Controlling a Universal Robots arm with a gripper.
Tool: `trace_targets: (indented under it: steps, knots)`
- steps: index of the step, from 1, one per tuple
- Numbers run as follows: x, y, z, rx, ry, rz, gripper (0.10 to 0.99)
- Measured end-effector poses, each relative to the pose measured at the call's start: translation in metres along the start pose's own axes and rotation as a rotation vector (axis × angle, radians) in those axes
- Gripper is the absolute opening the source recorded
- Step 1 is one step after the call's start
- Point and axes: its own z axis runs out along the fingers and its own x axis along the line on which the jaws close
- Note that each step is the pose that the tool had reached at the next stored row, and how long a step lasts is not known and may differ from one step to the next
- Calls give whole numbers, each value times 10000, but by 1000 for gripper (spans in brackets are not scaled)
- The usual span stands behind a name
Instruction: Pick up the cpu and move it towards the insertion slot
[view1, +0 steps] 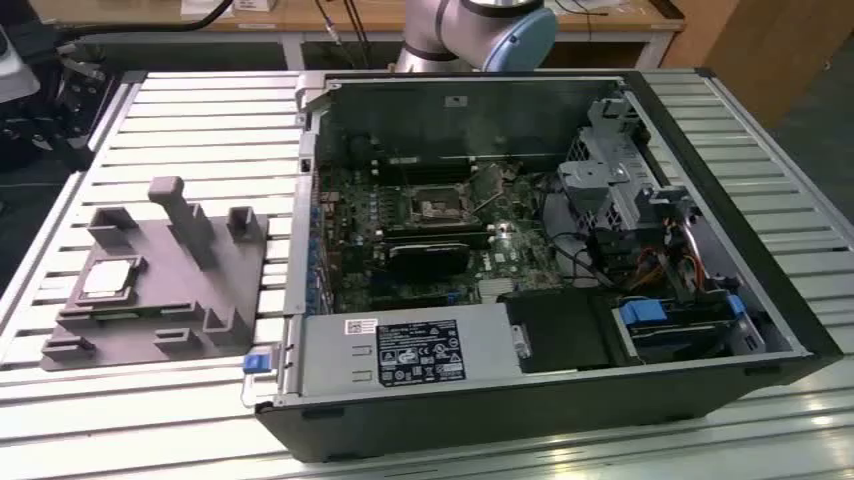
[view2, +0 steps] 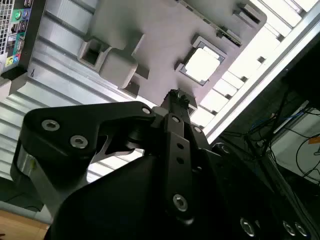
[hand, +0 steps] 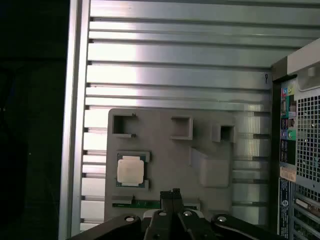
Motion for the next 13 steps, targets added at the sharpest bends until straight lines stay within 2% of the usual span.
trace_targets:
  steps: [7, 10, 13]
  knots:
    - [12, 0, 0, 0, 0, 0, 106]
    - [63, 1, 0, 1, 1, 0, 106]
    - [146, 2, 1, 0, 0, 0, 106]
